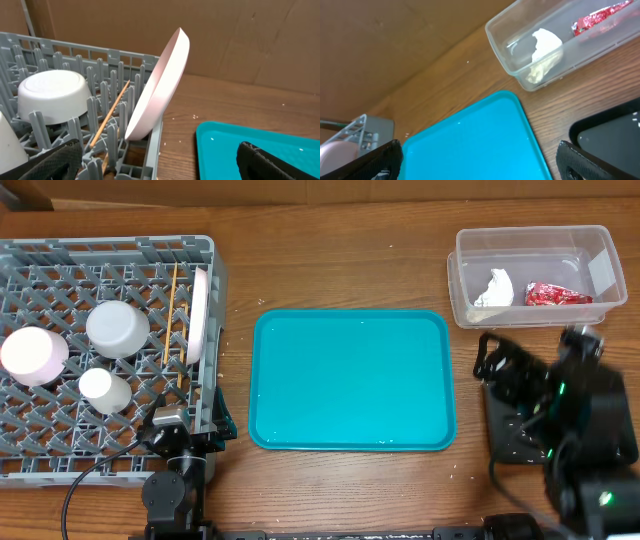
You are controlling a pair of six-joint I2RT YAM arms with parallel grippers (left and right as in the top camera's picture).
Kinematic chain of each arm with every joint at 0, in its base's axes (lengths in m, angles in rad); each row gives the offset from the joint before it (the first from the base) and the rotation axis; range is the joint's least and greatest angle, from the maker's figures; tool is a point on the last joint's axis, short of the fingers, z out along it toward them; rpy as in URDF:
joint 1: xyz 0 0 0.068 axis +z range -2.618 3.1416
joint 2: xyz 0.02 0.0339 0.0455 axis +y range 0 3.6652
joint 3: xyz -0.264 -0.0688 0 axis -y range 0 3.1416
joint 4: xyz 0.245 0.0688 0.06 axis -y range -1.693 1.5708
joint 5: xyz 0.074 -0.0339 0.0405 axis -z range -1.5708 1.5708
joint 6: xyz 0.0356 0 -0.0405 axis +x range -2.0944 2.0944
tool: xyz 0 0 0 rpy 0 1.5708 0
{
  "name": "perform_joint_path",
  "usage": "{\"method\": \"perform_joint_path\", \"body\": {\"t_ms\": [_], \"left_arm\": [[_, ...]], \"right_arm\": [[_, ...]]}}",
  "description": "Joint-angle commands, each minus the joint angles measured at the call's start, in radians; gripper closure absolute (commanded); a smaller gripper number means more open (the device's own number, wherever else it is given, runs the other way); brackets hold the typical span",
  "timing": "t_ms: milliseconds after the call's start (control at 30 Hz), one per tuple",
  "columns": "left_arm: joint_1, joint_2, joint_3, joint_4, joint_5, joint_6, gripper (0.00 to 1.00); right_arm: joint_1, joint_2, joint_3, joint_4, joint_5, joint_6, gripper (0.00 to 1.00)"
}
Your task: Sort waste into correct bins and load items into the dishwasher
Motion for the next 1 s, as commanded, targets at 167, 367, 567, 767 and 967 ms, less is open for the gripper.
{"method": "perform_joint_path", "body": {"t_ms": [167,367,567,767,967], "left_arm": [[0.005,-0.009,-0.003,0.0,0.004,0.014,0.0],[0.005,-0.009,-0.003,0.0,0.004,0.014,0.0],[0.005,-0.009,-0.003,0.0,0.004,0.014,0.0],[0.005,-0.009,-0.003,0.0,0.004,0.014,0.0],[0.005,-0.009,-0.003,0.0,0.004,0.014,0.0]], "right_arm": [[-0.001,-0.377,-0.356,0.215,-0.031,-0.126,0.0],[-0.001,-0.521,-0.514,0.347,-0.035,-0.175,0.0],[-0.007,-0.588,-0.655,0.576,-0.053,-0.303,0.0],[-0.027,-0.644,-0.764,0.7,-0.053,-0.306,0.01],[-0.029,-0.682,-0.816,0.697,-0.045,-0.369,0.0]]}}
